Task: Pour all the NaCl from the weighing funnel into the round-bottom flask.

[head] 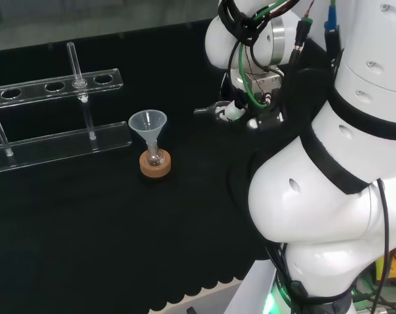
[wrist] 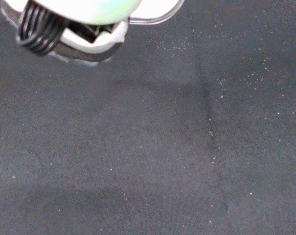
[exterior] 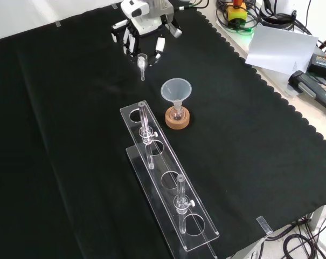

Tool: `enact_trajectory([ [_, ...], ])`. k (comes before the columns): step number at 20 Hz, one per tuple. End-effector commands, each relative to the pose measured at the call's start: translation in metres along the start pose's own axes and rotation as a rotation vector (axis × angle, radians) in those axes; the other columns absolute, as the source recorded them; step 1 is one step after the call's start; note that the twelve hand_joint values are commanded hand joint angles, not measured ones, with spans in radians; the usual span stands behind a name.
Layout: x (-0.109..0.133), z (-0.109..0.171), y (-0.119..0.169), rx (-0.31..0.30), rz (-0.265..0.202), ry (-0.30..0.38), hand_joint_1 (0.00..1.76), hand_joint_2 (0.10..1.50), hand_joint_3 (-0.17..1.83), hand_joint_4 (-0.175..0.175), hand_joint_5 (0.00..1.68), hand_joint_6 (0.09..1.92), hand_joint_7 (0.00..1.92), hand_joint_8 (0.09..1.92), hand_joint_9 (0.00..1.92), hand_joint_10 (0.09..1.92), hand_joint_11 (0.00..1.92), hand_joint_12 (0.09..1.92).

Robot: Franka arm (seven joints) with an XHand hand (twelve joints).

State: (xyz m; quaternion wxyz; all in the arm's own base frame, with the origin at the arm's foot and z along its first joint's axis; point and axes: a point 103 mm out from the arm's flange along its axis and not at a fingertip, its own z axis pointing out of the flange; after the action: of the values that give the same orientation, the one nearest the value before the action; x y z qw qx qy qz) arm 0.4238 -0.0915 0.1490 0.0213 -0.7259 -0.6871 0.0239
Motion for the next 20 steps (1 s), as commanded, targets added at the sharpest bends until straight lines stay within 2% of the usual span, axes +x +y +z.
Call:
enact_trajectory([
  [1, -0.006, 0.001, -0.011, 0.016, 0.017, -0.001, 1.14, 0.62, 0.6, 0.175, 1.49, 0.22, 1.53, 0.22, 1.06, 0.2, 0.0, 1.45],
  [4, -0.007, 0.0, -0.015, 0.007, 0.017, -0.001, 1.14, 0.62, 0.6, 0.175, 1.49, 0.22, 1.54, 0.21, 1.05, 0.2, 0.0, 1.45],
  [8, -0.01, -0.007, -0.018, -0.016, 0.039, 0.016, 1.14, 0.62, 0.6, 0.175, 1.49, 0.22, 1.54, 0.21, 1.05, 0.19, 0.0, 1.45],
  [15, -0.016, -0.035, -0.024, -0.071, 0.068, 0.03, 1.14, 0.62, 0.61, 0.175, 1.49, 0.22, 1.55, 0.21, 1.05, 0.19, 0.0, 1.45],
  [20, -0.015, -0.046, -0.036, -0.074, 0.09, 0.043, 1.14, 0.62, 0.61, 0.175, 1.49, 0.22, 1.55, 0.21, 1.05, 0.19, 0.0, 1.45],
])
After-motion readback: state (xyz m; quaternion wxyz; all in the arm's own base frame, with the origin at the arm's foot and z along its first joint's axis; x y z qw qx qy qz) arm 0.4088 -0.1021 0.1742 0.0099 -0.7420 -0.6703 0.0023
